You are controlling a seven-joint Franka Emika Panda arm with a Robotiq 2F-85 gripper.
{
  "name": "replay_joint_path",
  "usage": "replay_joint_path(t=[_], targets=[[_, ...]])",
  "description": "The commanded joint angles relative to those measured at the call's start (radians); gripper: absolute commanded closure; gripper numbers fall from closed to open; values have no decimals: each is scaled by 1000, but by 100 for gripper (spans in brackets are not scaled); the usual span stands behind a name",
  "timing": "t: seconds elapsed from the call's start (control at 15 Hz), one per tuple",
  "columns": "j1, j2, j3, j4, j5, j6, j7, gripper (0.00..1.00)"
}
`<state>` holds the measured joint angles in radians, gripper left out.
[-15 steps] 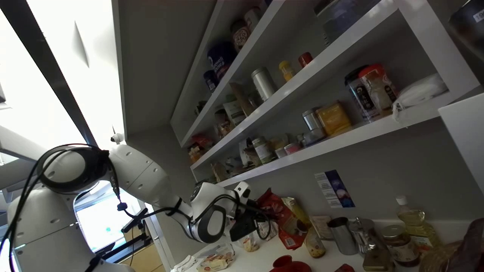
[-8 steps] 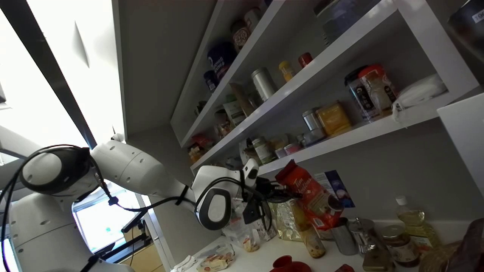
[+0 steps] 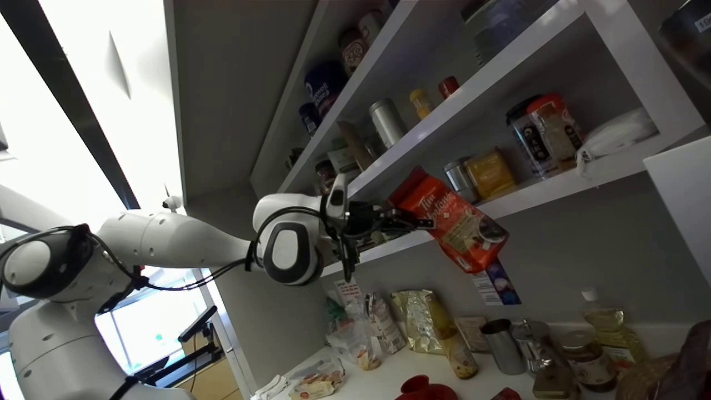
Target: Move the orange packet of coffee to the right side of the bottom shelf
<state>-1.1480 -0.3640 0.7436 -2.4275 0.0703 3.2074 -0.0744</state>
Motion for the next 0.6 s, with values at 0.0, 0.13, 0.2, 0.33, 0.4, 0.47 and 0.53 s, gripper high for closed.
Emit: replay_joint_path(t=[0.0, 0.13, 0.2, 0.33, 0.4, 0.47, 0.53], targets=[[114, -83, -132, 92, 40, -180, -17, 99], [201, -62, -240, 168, -79, -263, 57, 99], [229, -48, -274, 206, -107, -300, 64, 99], [304, -3, -359, 285, -176, -361, 89, 99], [333, 23, -398, 327, -207, -393, 102, 99], [366, 41, -437, 359, -230, -420, 114, 99], [397, 70, -472, 399, -251, -453, 122, 99]])
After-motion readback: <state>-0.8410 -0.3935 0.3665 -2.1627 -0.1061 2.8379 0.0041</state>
